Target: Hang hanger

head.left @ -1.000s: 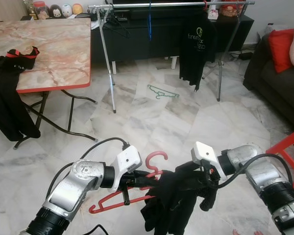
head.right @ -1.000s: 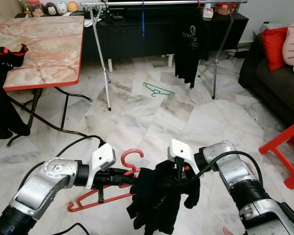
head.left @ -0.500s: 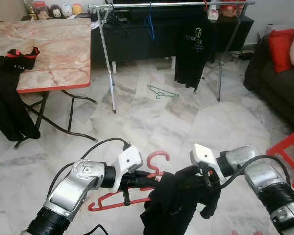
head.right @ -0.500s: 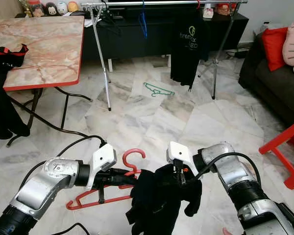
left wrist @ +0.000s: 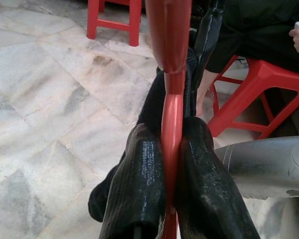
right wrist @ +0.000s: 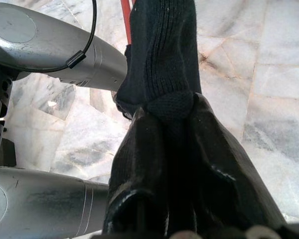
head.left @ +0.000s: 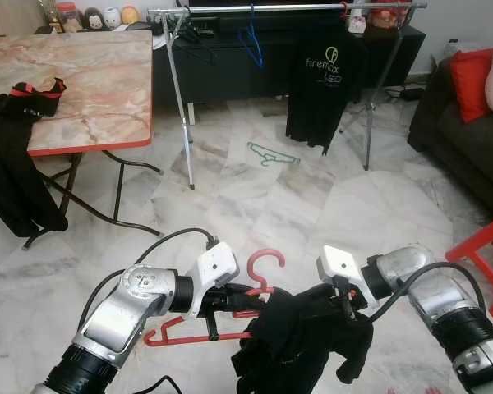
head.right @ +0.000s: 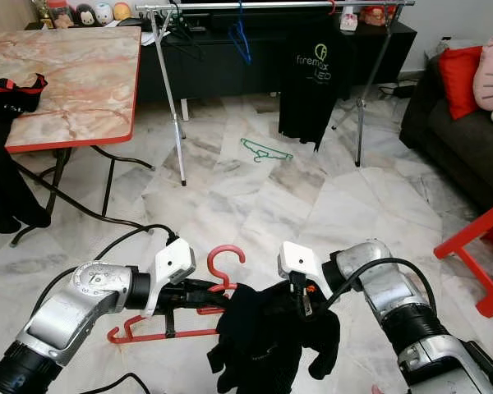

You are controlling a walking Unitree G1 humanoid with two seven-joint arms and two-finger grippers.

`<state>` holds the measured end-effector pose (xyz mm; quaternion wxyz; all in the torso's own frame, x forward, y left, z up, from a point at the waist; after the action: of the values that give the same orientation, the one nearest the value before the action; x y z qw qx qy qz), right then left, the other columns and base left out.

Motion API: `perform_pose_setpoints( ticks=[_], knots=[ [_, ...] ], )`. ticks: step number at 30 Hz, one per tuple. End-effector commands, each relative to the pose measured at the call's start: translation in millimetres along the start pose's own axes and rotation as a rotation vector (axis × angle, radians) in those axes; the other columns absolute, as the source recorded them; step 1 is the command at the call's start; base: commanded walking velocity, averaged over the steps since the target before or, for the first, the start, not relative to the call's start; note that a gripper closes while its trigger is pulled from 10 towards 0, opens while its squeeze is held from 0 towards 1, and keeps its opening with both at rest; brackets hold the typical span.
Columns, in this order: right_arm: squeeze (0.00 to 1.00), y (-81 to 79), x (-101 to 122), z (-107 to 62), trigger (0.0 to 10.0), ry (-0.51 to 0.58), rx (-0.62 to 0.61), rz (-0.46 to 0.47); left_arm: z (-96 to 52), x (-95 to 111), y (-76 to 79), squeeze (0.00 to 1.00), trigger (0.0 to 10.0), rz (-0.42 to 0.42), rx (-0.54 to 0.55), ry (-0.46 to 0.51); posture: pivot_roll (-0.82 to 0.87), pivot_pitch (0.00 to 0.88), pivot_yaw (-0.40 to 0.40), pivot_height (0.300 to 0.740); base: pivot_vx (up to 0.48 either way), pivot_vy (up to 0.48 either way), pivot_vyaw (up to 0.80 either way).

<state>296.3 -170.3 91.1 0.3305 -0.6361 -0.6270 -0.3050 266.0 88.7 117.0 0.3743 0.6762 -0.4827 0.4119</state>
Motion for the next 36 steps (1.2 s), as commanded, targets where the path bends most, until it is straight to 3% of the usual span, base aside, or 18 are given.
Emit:
perform_pose_setpoints(
  ticks=[1,18,19,24,36],
  knots=[
    [0.00,-0.4,0.4,5.3,0.0,-0.002,0.008,0.000,1.6,19.3,-1.3,0.00,10.0,0.047,0.004,0.058,-0.06,0.063,-0.067,0.740,0.000,0.000,0.00],
    [0.00,-0.1,-0.2,5.8,0.0,-0.004,0.004,0.000,1.9,18.3,-6.1,0.00,10.0,0.066,0.031,0.039,-0.06,0.068,-0.065,0.740,0.000,0.000,0.00],
    [0.00,0.1,-0.1,5.9,0.0,-0.006,0.003,-0.002,1.8,18.1,-5.7,1.00,10.0,0.064,0.027,0.040,-0.06,0.069,-0.064,0.740,0.000,0.000,0.00],
    [0.00,0.7,-3.3,5.4,0.0,-0.028,-0.006,-0.001,1.4,16.3,-4.7,1.00,10.0,0.053,0.016,0.033,-0.06,0.069,-0.064,0.740,0.000,0.000,0.00],
    [0.00,-2.8,-24.8,1.0,0.0,-0.128,-0.032,0.023,-8.3,-5.9,-5.2,1.00,10.0,0.062,0.013,-0.097,-0.06,0.067,-0.066,0.740,0.000,0.000,0.00]
  ],
)
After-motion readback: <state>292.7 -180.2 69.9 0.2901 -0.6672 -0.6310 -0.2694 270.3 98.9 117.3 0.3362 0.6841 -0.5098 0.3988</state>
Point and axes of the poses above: a point about 5 cm out from each wrist's last joint towards the gripper, its own z axis pointing out of the wrist towards the gripper, its own x axis along the axis of the wrist's last joint, y = z × x, the point moved 1 cm from there along z, pointing out of the wrist towards the gripper, and after that the axes turned 6 degrees about -z, right-handed, at the moved point
